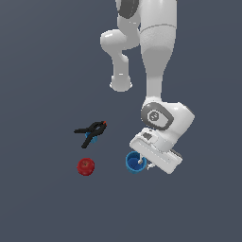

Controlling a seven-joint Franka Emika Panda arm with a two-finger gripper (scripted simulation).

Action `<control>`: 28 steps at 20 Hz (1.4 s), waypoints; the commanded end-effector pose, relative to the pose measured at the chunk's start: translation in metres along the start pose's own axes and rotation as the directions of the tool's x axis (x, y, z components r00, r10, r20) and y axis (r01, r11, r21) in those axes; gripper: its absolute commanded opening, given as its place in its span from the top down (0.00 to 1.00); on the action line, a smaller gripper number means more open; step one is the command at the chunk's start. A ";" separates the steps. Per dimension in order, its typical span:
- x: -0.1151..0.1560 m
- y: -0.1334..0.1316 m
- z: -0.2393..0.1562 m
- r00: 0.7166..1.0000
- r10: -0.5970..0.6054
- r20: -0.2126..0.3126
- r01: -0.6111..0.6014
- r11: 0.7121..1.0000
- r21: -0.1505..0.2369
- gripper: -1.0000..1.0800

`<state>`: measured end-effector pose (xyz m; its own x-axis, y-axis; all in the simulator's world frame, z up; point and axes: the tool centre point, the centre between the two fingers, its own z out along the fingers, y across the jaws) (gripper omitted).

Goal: Pick up a designated object from a clutter of objects.

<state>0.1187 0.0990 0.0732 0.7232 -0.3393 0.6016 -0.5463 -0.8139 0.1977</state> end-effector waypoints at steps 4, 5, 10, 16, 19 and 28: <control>0.011 -0.003 -0.024 1.000 0.001 -0.001 -0.001 1.000 0.002 1.00; 0.013 -0.004 -0.031 1.000 0.000 -0.001 0.000 1.000 0.002 1.00; 0.029 -0.009 -0.074 1.000 -0.001 0.001 0.001 1.000 0.003 1.00; 0.055 -0.017 -0.141 1.000 -0.002 0.004 0.002 1.000 0.004 1.00; 0.069 -0.021 -0.176 1.000 -0.002 0.006 0.002 1.000 0.004 1.00; 0.109 -0.034 -0.275 1.000 -0.002 0.008 0.002 1.000 0.006 1.00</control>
<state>0.1009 0.2122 0.3266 0.7280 -0.3402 0.5952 -0.5423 -0.8170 0.1962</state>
